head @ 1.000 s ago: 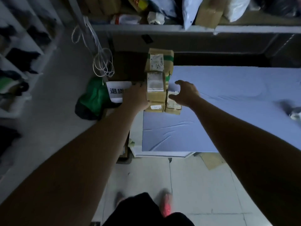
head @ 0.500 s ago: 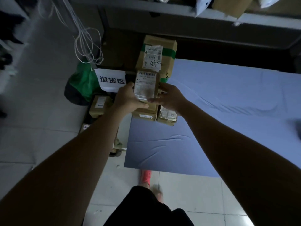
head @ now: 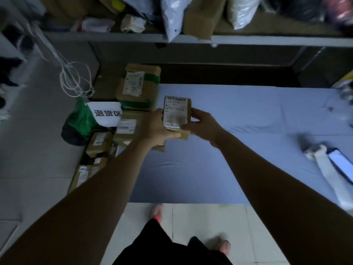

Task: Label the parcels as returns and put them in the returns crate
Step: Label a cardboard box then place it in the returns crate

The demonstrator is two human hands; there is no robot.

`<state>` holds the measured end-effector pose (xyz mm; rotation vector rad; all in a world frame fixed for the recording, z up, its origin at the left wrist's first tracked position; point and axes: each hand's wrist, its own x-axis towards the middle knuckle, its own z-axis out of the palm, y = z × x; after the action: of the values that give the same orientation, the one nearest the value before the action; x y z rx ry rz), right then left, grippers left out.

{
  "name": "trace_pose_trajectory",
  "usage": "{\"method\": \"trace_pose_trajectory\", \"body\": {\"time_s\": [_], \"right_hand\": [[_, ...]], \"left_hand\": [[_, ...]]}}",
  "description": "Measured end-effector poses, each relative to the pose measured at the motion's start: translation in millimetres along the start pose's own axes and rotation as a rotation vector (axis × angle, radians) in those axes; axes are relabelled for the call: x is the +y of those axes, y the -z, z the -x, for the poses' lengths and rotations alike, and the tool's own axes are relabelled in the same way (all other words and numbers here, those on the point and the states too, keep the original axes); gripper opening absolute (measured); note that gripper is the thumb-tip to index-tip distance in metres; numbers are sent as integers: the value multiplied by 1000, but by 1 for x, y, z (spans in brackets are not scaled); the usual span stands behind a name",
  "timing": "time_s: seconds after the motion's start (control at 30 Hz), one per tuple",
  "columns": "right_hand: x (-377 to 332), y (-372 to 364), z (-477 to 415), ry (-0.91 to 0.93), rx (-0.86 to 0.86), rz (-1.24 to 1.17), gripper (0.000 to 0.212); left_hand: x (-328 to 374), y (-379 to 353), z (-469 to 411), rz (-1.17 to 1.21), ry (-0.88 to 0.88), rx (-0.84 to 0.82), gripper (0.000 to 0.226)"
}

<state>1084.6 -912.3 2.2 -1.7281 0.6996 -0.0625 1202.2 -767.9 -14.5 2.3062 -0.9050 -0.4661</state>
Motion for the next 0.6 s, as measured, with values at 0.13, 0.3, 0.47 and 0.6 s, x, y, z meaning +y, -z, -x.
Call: {"method": "trace_pose_trajectory", "body": {"time_s": [0.13, 0.3, 0.47, 0.6], "right_hand": [[50, 80, 62, -23, 111, -39, 59], [120, 185, 123, -105, 211, -18, 56], [178, 251, 159, -230, 288, 20, 68], [212, 286, 158, -306, 326, 2, 69]], "left_hand": [[80, -81, 27, 69, -27, -32, 73], [178, -176, 60, 161, -36, -170, 78], [248, -254, 73, 101, -8, -233, 81], [272, -307, 58, 91, 77, -272, 88]]}}
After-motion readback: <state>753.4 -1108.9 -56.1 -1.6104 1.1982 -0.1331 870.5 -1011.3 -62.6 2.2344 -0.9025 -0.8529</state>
